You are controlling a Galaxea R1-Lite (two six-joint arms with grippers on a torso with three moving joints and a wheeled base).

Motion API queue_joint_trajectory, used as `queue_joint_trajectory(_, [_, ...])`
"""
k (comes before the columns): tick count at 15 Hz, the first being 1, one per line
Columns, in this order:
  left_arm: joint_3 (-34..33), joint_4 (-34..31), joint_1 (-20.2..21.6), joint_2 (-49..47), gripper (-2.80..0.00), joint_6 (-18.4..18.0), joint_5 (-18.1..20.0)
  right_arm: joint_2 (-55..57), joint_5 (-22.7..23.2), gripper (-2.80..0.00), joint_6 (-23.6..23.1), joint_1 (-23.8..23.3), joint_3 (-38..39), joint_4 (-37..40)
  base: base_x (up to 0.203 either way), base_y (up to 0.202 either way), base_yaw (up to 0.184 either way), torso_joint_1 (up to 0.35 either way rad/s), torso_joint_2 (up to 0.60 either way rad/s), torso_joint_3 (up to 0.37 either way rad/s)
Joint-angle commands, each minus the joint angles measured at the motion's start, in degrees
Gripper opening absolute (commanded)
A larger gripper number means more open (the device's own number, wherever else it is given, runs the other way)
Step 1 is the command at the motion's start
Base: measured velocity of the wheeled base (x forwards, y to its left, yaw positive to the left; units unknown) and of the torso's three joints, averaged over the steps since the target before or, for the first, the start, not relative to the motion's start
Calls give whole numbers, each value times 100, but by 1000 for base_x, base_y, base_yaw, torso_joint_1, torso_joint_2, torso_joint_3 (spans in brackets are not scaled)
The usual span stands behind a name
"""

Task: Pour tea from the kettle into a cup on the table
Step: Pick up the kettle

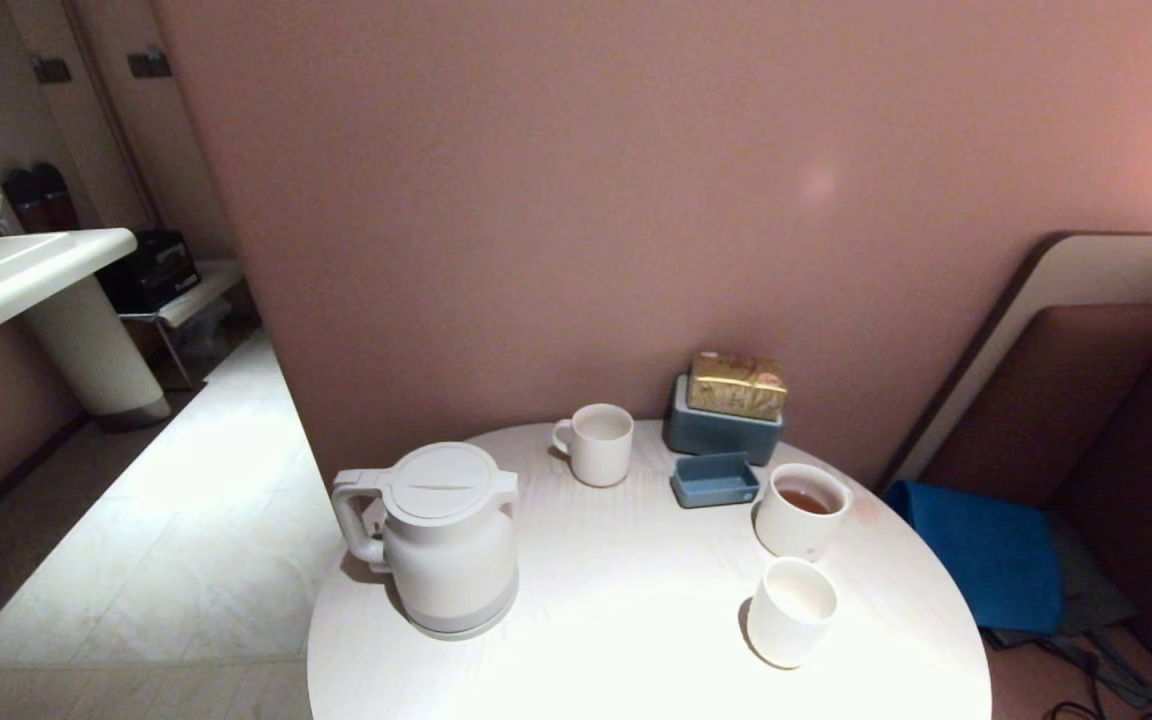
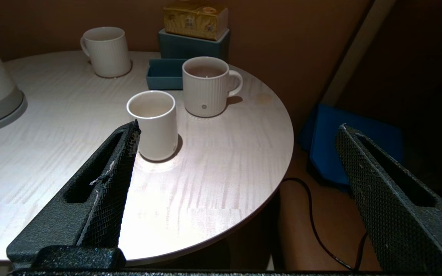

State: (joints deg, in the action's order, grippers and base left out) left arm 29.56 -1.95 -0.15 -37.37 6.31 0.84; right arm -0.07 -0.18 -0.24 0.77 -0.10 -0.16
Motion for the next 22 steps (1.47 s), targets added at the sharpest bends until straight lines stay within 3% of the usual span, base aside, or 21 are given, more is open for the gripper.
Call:
queue_joint_trajectory(1, [303,5,-124,-1997,-280,328,-26,7,9,0,-2,2,1,-2,0,0,0,0,0,0])
queue_joint_trajectory(6, [249,73,-808,-4308,-280,1363,-306,7,0,0,-2,2,9,-2,0,0,0,0,0,0])
queue_joint_trajectory(7, [104,358,-988,-4620,-280,1528,-414,7,0,0,-2,2,1,-2,0,0,0,0,0,0])
queue_joint_trajectory(10, [-752,2152,-1474,-4846,-280,1628,-524,7,1,0,-2,2,1,-2,0,0,0,0,0,0])
queue_joint_trajectory(14, [-754,2475,-1576,-5039,-280,1635,-541,7,9,0,-2,2,1,-2,0,0,0,0,0,0])
queue_joint_trajectory(15, [-706,2608,-1576,-5151,0,1615,-547,7,0,0,-2,2,1,-2,0,0,0,0,0,0])
queue_joint_trajectory(17, [-688,2769,-1576,-5183,0,1330,-560,7,1,0,-2,2,1,-2,0,0,0,0,0,0])
queue_joint_trajectory(22, [-678,3015,-1552,-5441,0,1291,-603,7,0,0,-2,2,1,-2,0,0,0,0,0,0])
